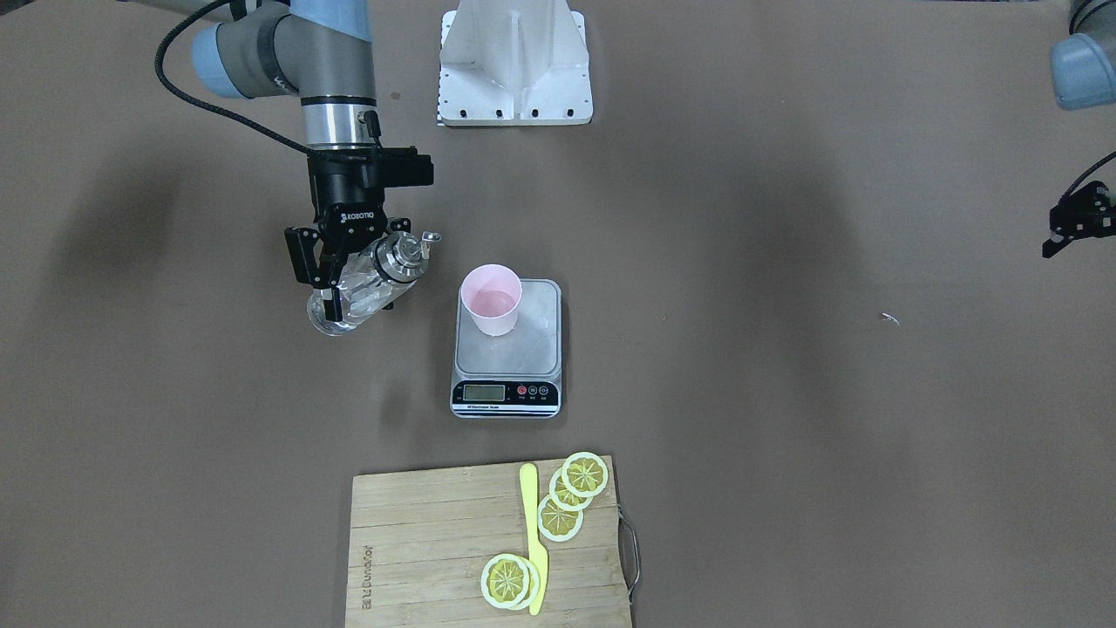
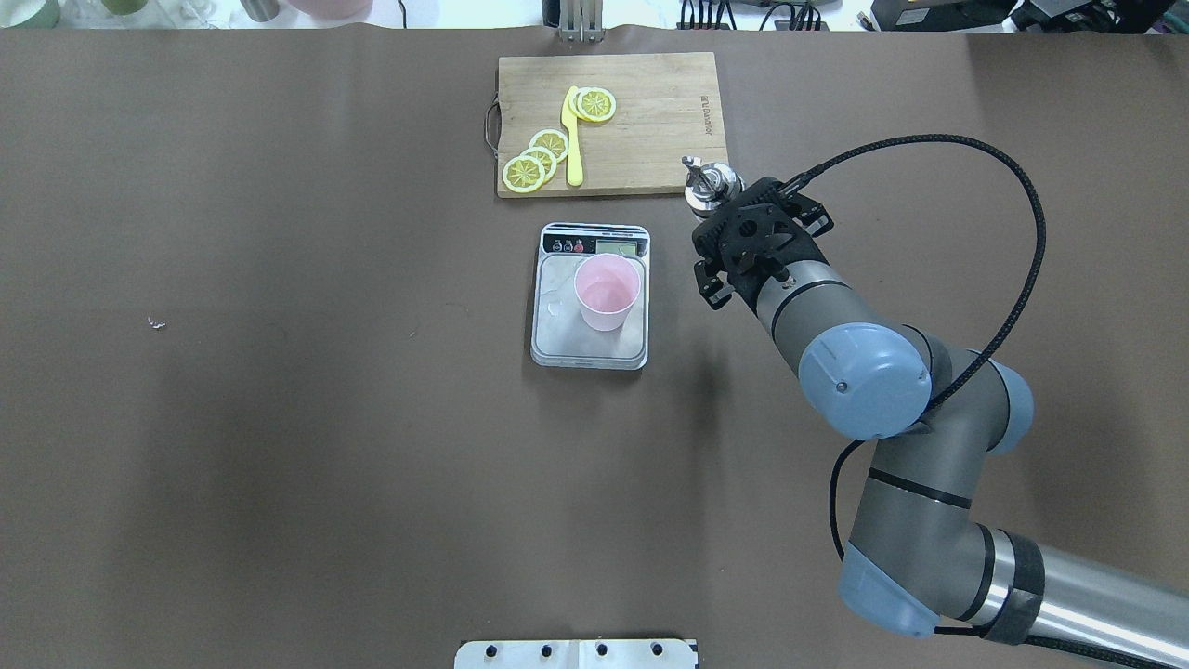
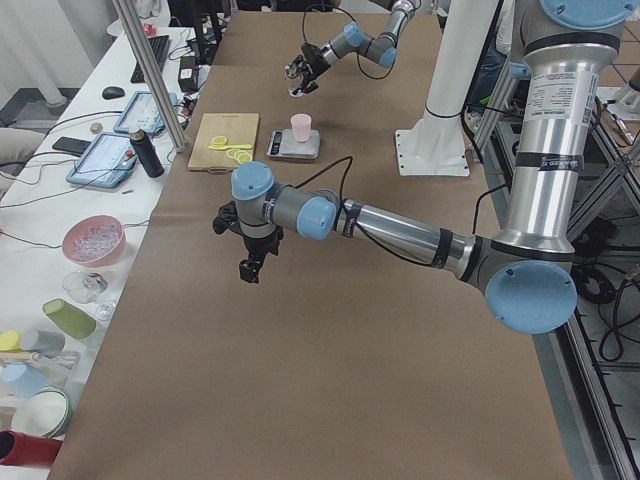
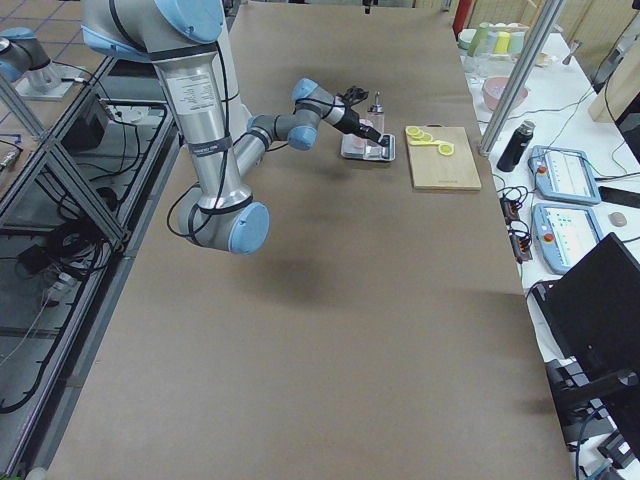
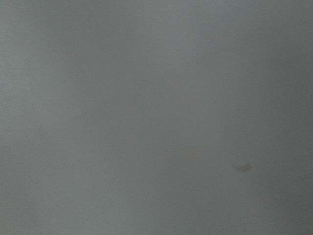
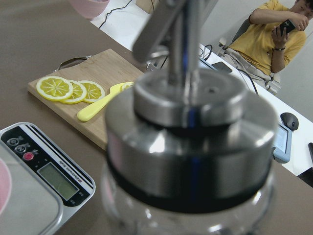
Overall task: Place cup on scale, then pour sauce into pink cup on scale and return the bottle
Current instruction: 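Carry the upright sauce dispenser away from the scale with the right gripper, then lower the sauce dispenser onto the table with the right gripper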
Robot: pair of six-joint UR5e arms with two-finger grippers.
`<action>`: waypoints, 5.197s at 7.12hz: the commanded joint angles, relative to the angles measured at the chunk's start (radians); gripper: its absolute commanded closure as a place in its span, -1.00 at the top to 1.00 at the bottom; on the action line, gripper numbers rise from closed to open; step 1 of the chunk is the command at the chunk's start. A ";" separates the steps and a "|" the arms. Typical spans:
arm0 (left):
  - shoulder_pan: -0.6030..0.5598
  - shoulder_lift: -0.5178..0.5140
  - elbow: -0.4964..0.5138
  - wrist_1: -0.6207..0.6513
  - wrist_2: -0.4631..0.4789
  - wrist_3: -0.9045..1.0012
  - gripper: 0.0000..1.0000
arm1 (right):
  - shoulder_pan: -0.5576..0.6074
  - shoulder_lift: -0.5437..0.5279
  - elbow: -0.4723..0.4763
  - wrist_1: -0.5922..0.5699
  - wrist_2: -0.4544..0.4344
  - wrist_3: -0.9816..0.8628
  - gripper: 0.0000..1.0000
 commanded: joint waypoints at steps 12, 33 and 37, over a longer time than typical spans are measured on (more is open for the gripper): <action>0.000 0.003 0.097 -0.099 -0.001 -0.002 0.98 | 0.010 -0.132 -0.193 0.627 0.036 0.342 -0.71; 0.003 -0.001 0.125 -0.149 -0.003 -0.003 0.98 | -0.005 -0.184 -0.313 0.687 0.034 0.342 0.04; 0.003 -0.001 0.123 -0.149 -0.003 -0.003 0.98 | -0.003 -0.181 -0.310 0.688 0.036 0.340 0.91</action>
